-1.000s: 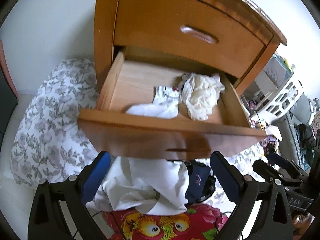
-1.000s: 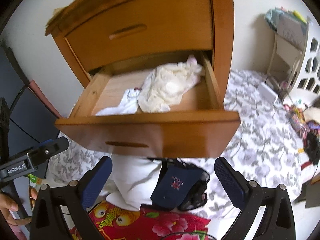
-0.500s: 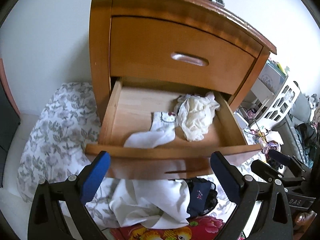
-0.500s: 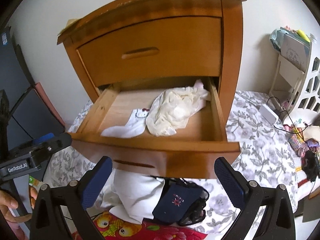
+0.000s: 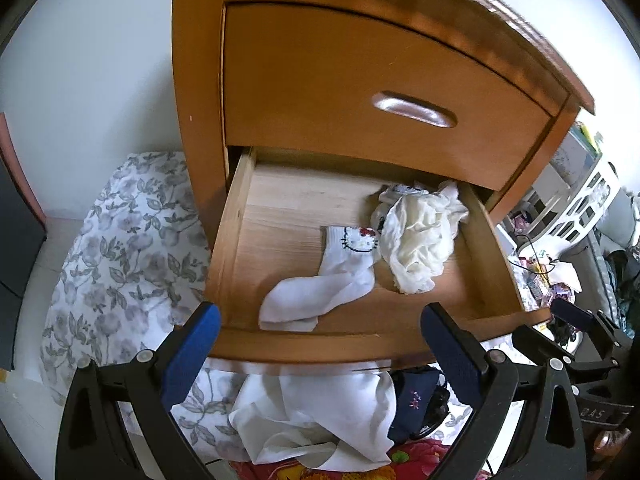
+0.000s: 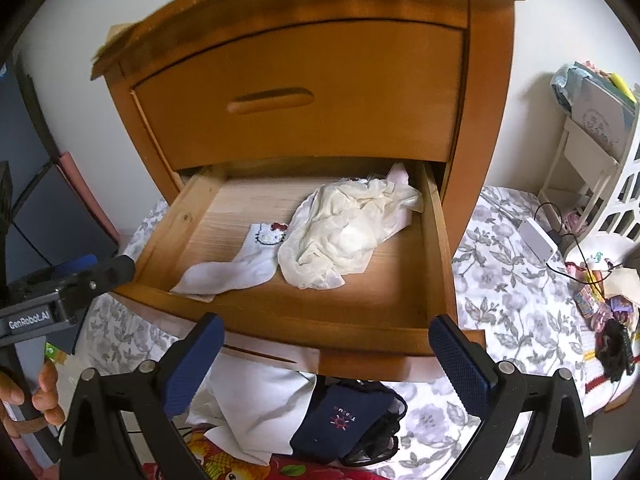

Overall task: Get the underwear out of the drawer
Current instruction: 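Move both open tools back into the drawer toward the socks, then grasp the Hello Kitty sock with the left tool while the right tool grasps the lace cloth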

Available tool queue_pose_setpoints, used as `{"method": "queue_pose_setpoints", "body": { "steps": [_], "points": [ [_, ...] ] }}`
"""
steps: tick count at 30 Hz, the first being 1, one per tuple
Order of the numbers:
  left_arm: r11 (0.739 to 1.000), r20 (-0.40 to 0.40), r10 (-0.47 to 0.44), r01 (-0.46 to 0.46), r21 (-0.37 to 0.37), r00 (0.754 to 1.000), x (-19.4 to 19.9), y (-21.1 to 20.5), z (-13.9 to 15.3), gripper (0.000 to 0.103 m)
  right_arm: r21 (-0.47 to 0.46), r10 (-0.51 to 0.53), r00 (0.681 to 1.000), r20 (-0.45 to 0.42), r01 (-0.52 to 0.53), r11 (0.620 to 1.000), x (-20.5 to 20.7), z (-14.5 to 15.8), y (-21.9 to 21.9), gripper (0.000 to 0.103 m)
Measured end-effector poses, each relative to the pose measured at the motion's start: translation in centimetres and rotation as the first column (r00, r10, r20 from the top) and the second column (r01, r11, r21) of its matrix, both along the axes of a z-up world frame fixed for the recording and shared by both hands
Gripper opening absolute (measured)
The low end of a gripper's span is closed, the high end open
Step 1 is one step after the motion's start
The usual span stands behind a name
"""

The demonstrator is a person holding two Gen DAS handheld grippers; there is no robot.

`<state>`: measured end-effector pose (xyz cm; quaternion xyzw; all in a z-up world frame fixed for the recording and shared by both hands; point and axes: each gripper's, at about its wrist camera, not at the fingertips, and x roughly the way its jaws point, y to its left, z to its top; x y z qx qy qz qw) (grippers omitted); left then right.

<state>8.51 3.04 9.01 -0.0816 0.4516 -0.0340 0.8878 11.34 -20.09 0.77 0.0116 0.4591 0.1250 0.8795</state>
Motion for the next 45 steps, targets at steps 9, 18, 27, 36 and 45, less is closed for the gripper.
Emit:
{"method": "queue_pose_setpoints", "body": {
  "steps": [9, 18, 27, 36, 45],
  "points": [
    [1.0, -0.044, -0.016, 0.017, 0.022, 0.999, 3.4, 0.0, -1.4, 0.1, -0.012, -0.003, 0.999, -0.035, 0.003, 1.0, 3.0, -1.3, 0.5, 0.103],
    [0.998, -0.119, -0.053, 0.057, 0.031, 0.991, 6.6, -0.2, -3.3, 0.1, -0.015, -0.002, 0.996, -0.09, 0.001, 1.0, 6.6, -2.7, 0.7, 0.103],
    [0.985, -0.182, -0.148, 0.16, 0.057, 0.972, 9.1, -2.2, -5.2, 0.1, -0.014, -0.017, 0.991, -0.131, 0.015, 1.0, 11.0, -4.3, 0.6, 0.103],
    [0.958, -0.262, -0.231, 0.266, 0.11, 0.937, 10.5, -3.7, -6.5, 0.099, -0.02, 0.013, 0.978, -0.208, -0.018, 1.0, 13.7, -6.6, 1.0, 0.095],
    [0.921, -0.41, -0.319, 0.381, 0.078, 0.855, 12.3, -4.5, -8.4, 0.084, -0.031, 0.019, 0.959, -0.281, -0.029, 0.999, 16.2, -7.3, 1.3, 0.092]
  ]
}}
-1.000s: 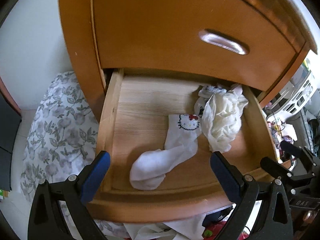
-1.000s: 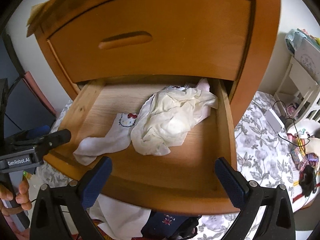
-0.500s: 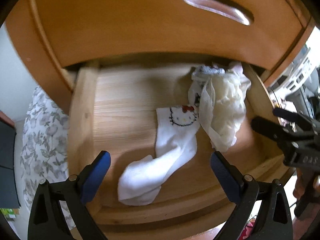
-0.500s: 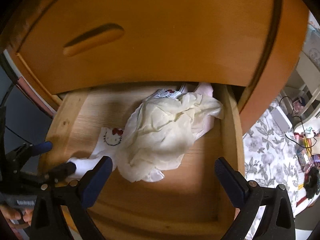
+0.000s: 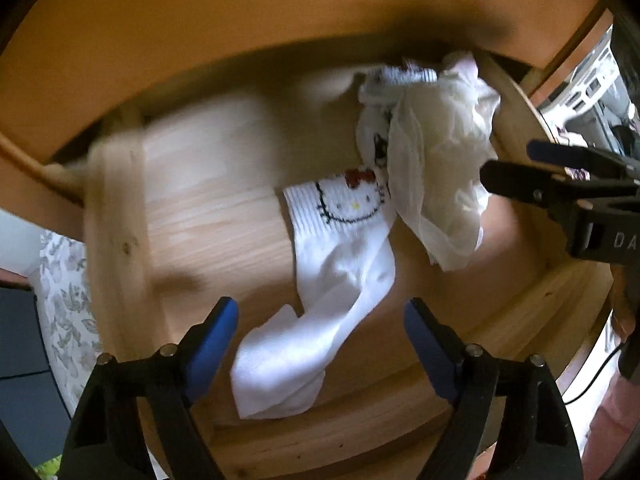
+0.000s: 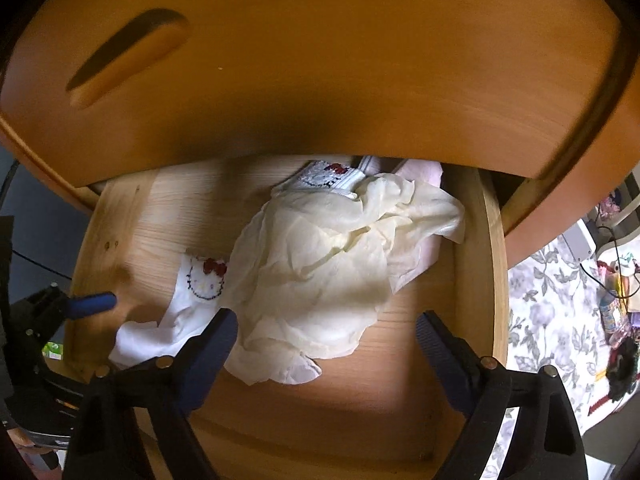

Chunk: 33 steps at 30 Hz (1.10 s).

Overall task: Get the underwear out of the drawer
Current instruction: 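Grasp the Hello Kitty sock with the left tool while the right tool grasps the lace cloth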

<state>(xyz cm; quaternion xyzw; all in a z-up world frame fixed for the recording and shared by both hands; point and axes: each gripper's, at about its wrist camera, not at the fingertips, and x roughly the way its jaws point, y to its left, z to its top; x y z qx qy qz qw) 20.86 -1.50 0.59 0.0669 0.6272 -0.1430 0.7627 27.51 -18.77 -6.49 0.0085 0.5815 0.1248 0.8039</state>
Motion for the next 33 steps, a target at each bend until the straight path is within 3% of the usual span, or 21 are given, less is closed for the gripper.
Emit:
{"method": "queue_pose_setpoints", "body": {
  "steps": [2, 15, 18, 20, 21, 23, 29, 33],
  "points": [
    [0.999, -0.011, -0.017, 0.017, 0.035, 1.0, 0.4, -0.2, -0.2, 0.076, -0.003, 0.012, 1.0, -0.013, -0.012, 1.0, 0.4, -0.3, 0.3, 0.092],
    [0.986, -0.085, -0.136, 0.143, 0.087, 0.987, 4.7, -3.1, -1.6, 0.076, -0.037, 0.083, 0.995, -0.048, -0.085, 0.996, 2.7, -1.3, 2.4, 0.08],
    [0.979, -0.107, -0.164, 0.175, 0.104, 0.981, 5.8, -3.9, -2.2, 0.076, -0.038, 0.078, 0.995, -0.063, -0.08, 0.996, 3.1, -1.6, 2.6, 0.069],
    [0.974, -0.121, -0.176, 0.19, 0.12, 0.977, 6.2, -4.4, -2.8, 0.076, -0.031, 0.07, 0.995, -0.07, -0.072, 0.997, 3.2, -1.8, 2.4, 0.053],
    [0.972, -0.128, -0.181, 0.197, 0.128, 0.975, 7.2, -4.6, -3.1, 0.075, -0.028, 0.071, 0.995, -0.072, -0.073, 0.997, 3.2, -1.9, 2.3, 0.05],
    [0.969, -0.148, -0.192, 0.211, 0.126, 0.97, 7.7, -4.9, -3.6, 0.067, -0.02, 0.081, 0.994, -0.071, -0.083, 0.996, 3.1, -1.9, 2.1, 0.037],
    [0.96, -0.15, -0.223, 0.244, 0.136, 0.963, 9.2, -6.1, -3.5, 0.062, -0.014, 0.096, 0.994, -0.055, -0.097, 0.995, 2.6, -1.2, 1.2, 0.019],
    [0.962, -0.145, -0.226, 0.245, 0.123, 0.963, 9.6, -7.0, -3.4, 0.047, -0.007, 0.108, 0.993, -0.042, -0.109, 0.994, 1.7, -0.6, 0.8, 0.015]
  ]
}}
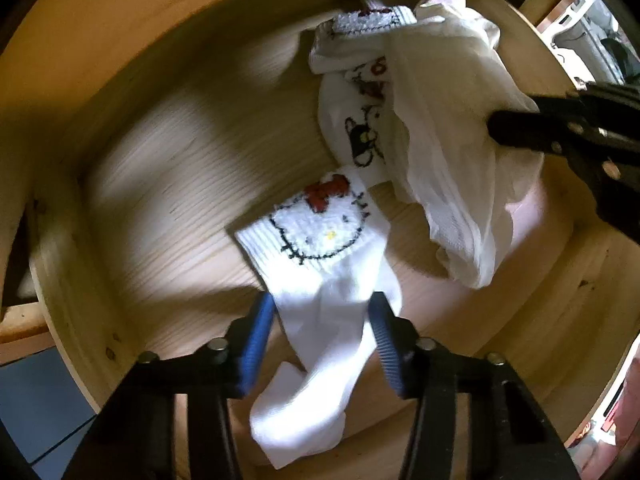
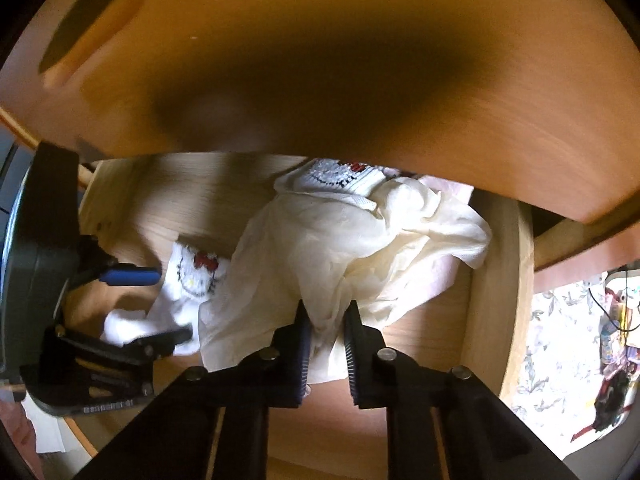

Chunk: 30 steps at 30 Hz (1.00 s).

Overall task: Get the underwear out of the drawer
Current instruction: 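Grasp the Hello Kitty sock with the left tool while the right tool grasps the lace cloth, then lift the sock with the left tool while the right tool lifts the lace cloth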

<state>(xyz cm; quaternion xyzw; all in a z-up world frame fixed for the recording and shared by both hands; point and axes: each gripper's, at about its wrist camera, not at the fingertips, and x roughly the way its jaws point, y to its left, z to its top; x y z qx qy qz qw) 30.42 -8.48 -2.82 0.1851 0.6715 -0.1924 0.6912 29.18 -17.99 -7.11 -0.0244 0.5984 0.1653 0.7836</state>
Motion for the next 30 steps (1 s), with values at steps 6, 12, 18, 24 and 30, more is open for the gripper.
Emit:
{"method": "queue_pose_setpoints", "body": {
  "steps": [6, 12, 18, 24, 30],
  "points": [
    [0.999, 0.016, 0.027, -0.027, -0.023, 0.999, 0.7, 0.4, 0.0, 0.028, 0.041, 0.02, 1.0, 0.014, -0.02, 0.999, -2.2, 0.6, -0.5, 0.014],
    [0.994, 0.029, 0.084, -0.082, -0.065, 0.996, 1.3, 1.2, -0.2, 0.015, 0.093, 0.021, 0.999, 0.032, -0.024, 0.995, -4.7, 1.6, -1.2, 0.014],
    [0.976, 0.062, 0.156, -0.145, -0.163, 0.986, 0.1, 2.7, 0.1, 0.01, 0.17, -0.02, 0.999, 0.043, 0.013, 0.985, -6.1, 2.1, -2.5, 0.014],
    [0.959, 0.128, 0.199, -0.166, -0.23, 0.972, -1.7, 3.2, 1.1, 0.007, 0.227, -0.074, 0.996, 0.057, 0.059, 0.972, -7.5, 2.1, -3.7, 0.014],
    [0.902, 0.166, 0.313, -0.238, -0.36, 0.935, -4.2, 5.3, 1.5, 0.006, 0.278, -0.101, 0.993, 0.067, 0.079, 0.957, -8.7, 2.6, -4.5, 0.014]
  ]
}}
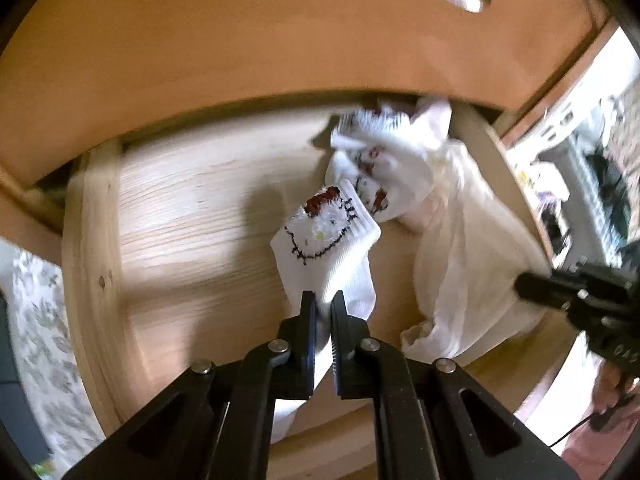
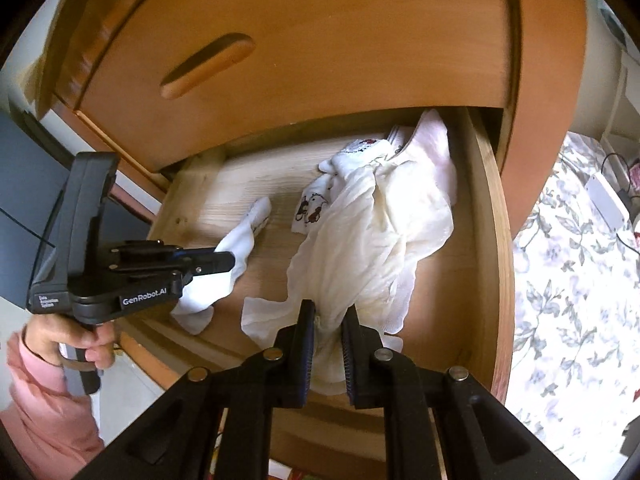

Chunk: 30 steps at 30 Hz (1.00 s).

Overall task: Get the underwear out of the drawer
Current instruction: 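Lift the sock with the left tool while the right tool lifts the lace cloth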

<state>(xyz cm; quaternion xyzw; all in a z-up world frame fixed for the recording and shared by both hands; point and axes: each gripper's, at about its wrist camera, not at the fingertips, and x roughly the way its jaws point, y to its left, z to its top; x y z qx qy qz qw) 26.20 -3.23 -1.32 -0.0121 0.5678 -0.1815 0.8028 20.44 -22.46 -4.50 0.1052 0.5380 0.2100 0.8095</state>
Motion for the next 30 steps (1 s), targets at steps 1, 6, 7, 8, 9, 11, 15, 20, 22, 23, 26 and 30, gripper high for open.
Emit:
{"method": "queue_pose_setpoints", "body": {
  "steps": [1, 6, 7, 8, 9, 11, 15, 20, 22, 23, 26, 30],
  "points": [
    [1.0, 0.01, 0.019, -0.019, -0.019, 1.0, -0.4, 0.4, 0.4, 0.006, 0.011, -0.006, 1.0, 0.004, 0.006, 1.0, -0.2, 0.1, -0.1, 0.014],
    [0.984, 0.044, 0.135, -0.128, -0.127, 0.99, -1.7, 1.4, 1.2, 0.006, 0.06, -0.03, 0.999, 0.013, 0.029, 0.998, -0.9, 0.3, -0.7, 0.014],
    [0.978, 0.048, 0.15, -0.142, -0.151, 0.987, -1.9, 1.9, 1.7, 0.006, 0.066, -0.032, 0.999, 0.019, 0.03, 0.997, -1.0, 0.4, -0.8, 0.014],
    [0.971, 0.052, 0.17, -0.158, -0.18, 0.984, -2.3, 2.4, 2.1, 0.006, 0.072, -0.032, 0.999, 0.024, 0.031, 0.997, -0.9, 0.2, -0.7, 0.014],
    [0.965, 0.055, 0.185, -0.171, -0.201, 0.981, -2.7, 2.7, 3.0, 0.006, 0.082, -0.035, 0.999, 0.028, 0.032, 0.996, -0.9, 0.2, -0.8, 0.014],
    [0.953, 0.063, 0.216, -0.197, -0.231, 0.974, -3.4, 3.4, 3.5, 0.006, 0.1, -0.044, 0.999, 0.033, 0.04, 0.994, -1.1, 0.3, -1.1, 0.014],
    [0.936, 0.082, 0.259, -0.229, -0.269, 0.962, -4.5, 4.2, 4.3, 0.006, 0.137, -0.06, 0.996, 0.062, 0.051, 0.989, -1.7, 1.2, -1.9, 0.014],
    [0.923, 0.121, 0.29, -0.245, -0.296, 0.949, -6.0, 5.4, 6.2, 0.006, 0.171, -0.073, 0.991, 0.114, 0.053, 0.984, -2.3, 2.6, -2.4, 0.014],
    [0.92, 0.134, 0.297, -0.245, -0.306, 0.946, -6.6, 5.8, 6.9, 0.006, 0.182, -0.079, 0.987, 0.138, 0.053, 0.982, -2.7, 3.3, -2.5, 0.014],
    [0.918, 0.14, 0.299, -0.245, -0.311, 0.944, -6.9, 5.9, 7.3, 0.006, 0.187, -0.08, 0.986, 0.149, 0.051, 0.981, -2.8, 3.6, -2.6, 0.014],
    [0.917, 0.157, 0.306, -0.245, -0.316, 0.939, -7.9, 6.4, 8.5, 0.006, 0.198, -0.088, 0.979, 0.184, 0.05, 0.979, -3.3, 4.8, -2.8, 0.014],
    [0.912, 0.19, 0.319, -0.246, -0.329, 0.928, -9.3, 7.0, 10.3, 0.006, 0.207, -0.097, 0.969, 0.227, 0.049, 0.977, -4.2, 6.3, -3.0, 0.014]
  ]
}}
